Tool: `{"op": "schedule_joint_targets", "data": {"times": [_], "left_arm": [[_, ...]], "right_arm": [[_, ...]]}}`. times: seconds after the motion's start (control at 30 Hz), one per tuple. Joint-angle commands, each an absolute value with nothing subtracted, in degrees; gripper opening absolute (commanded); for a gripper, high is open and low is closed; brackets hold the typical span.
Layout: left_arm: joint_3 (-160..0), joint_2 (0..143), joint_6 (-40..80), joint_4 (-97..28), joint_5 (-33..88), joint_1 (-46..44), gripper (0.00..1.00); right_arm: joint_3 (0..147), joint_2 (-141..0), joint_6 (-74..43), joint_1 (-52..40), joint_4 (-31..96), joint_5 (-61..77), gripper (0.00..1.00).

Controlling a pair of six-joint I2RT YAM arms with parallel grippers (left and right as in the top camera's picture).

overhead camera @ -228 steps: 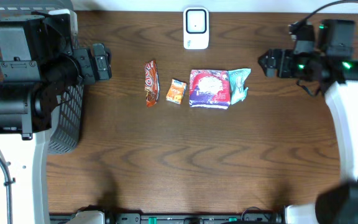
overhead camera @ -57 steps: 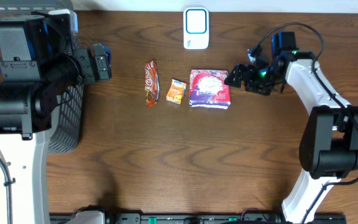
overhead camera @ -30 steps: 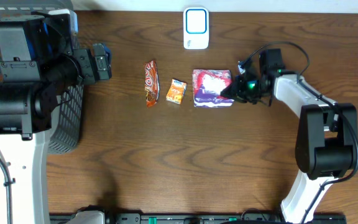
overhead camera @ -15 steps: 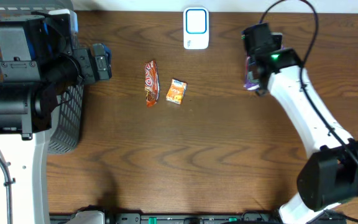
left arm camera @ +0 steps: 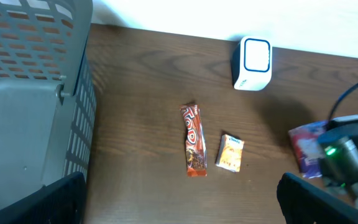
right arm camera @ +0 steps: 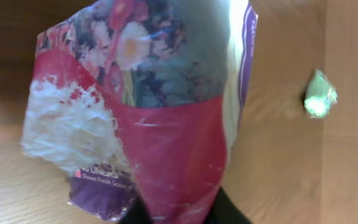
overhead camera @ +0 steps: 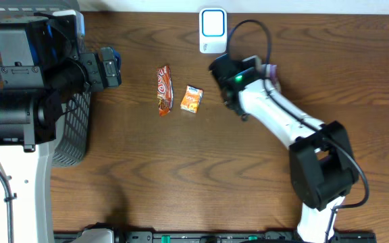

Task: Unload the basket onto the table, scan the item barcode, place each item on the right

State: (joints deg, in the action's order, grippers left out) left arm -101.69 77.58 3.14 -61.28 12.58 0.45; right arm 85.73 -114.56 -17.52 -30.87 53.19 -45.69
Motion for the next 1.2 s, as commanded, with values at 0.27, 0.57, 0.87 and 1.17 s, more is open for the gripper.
{"op": "schedule_joint_targets", "data": {"times": [0.27, 0.57, 0.87, 1.17], "left_arm": [[-101.86, 77.47, 3.03, -61.28, 12.84, 0.69, 0.98], [-101.86, 77.47, 3.03, -61.28, 12.84, 0.69, 0.98], [-101.86, 77.47, 3.03, -61.28, 12.84, 0.69, 0.98], [-101.86, 77.47, 3.03, -61.28, 12.84, 0.69, 0.98]], "right_arm": [[93.97, -114.21, -18.87, -38.52, 54.76, -34.85, 0.47], [110.28, -114.21, -18.85, -35.35, 63.24, -32.38, 0.80], [110.28, -114.34, -15.88, -22.44, 64.10, -3.38, 0.93], [99.46, -117.19, -4.19, -10.28, 56.29, 31.53, 0.84]]}}
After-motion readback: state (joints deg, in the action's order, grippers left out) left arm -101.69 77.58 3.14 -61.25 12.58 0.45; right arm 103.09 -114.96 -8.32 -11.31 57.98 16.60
